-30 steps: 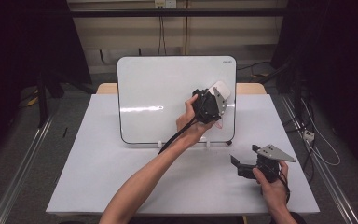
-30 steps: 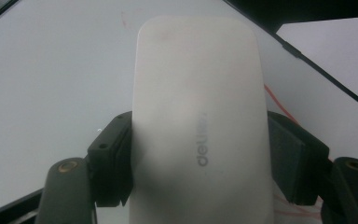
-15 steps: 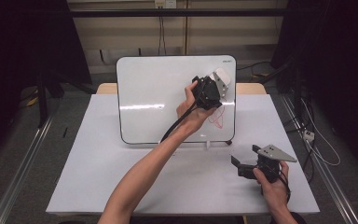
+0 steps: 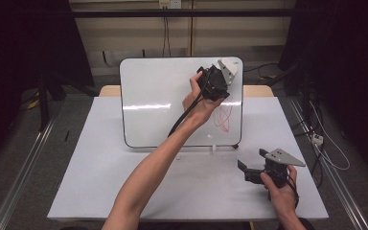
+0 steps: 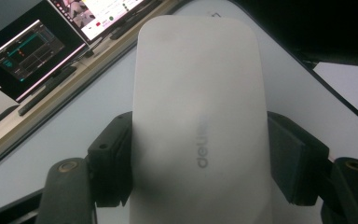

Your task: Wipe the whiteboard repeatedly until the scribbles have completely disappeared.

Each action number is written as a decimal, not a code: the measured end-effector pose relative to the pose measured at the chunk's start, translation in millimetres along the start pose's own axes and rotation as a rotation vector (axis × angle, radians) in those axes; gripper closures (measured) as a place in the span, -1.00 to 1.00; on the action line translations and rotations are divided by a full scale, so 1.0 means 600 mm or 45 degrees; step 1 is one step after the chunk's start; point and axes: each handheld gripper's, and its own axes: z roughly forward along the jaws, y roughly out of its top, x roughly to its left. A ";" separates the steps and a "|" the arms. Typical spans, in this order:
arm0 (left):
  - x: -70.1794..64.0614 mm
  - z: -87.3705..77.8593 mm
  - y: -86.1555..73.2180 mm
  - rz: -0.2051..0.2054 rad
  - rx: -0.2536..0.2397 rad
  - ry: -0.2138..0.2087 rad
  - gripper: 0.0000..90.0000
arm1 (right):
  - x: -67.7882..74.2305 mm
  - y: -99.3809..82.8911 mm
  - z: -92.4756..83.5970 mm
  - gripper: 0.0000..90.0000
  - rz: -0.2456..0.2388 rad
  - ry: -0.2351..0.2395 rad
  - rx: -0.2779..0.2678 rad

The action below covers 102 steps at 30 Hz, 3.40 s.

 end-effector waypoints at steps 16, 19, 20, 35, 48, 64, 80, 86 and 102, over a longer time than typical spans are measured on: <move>-0.020 -0.004 -0.027 0.044 -0.028 0.007 -0.31 | 0.001 0.000 -0.001 -0.89 -0.003 0.000 0.001; -0.026 -0.009 -0.037 0.060 -0.031 0.001 -0.30 | 0.001 0.000 -0.001 -0.89 -0.005 -0.001 -0.004; -0.029 -0.010 -0.039 0.061 -0.031 0.000 -0.31 | 0.001 0.000 -0.001 -0.89 -0.005 -0.002 -0.007; -0.071 -0.026 -0.080 0.134 -0.042 -0.027 -0.30 | 0.002 0.000 0.000 -0.89 -0.009 -0.006 -0.003; -0.102 -0.035 -0.102 0.182 -0.036 -0.052 -0.30 | 0.003 0.001 0.000 -0.89 -0.012 -0.007 -0.005; -0.147 -0.050 -0.140 0.199 -0.045 -0.096 -0.31 | 0.004 0.001 0.000 -0.89 -0.018 -0.008 -0.003; -0.132 -0.048 -0.128 0.199 -0.020 -0.119 -0.31 | 0.003 0.001 0.000 -0.89 -0.016 -0.008 -0.006; -0.107 -0.042 -0.113 0.191 -0.028 -0.108 -0.31 | 0.003 0.001 0.000 -0.89 -0.013 -0.009 -0.004; -0.054 -0.033 -0.081 0.147 -0.014 -0.069 -0.31 | 0.002 0.001 0.000 -0.89 -0.008 -0.006 -0.003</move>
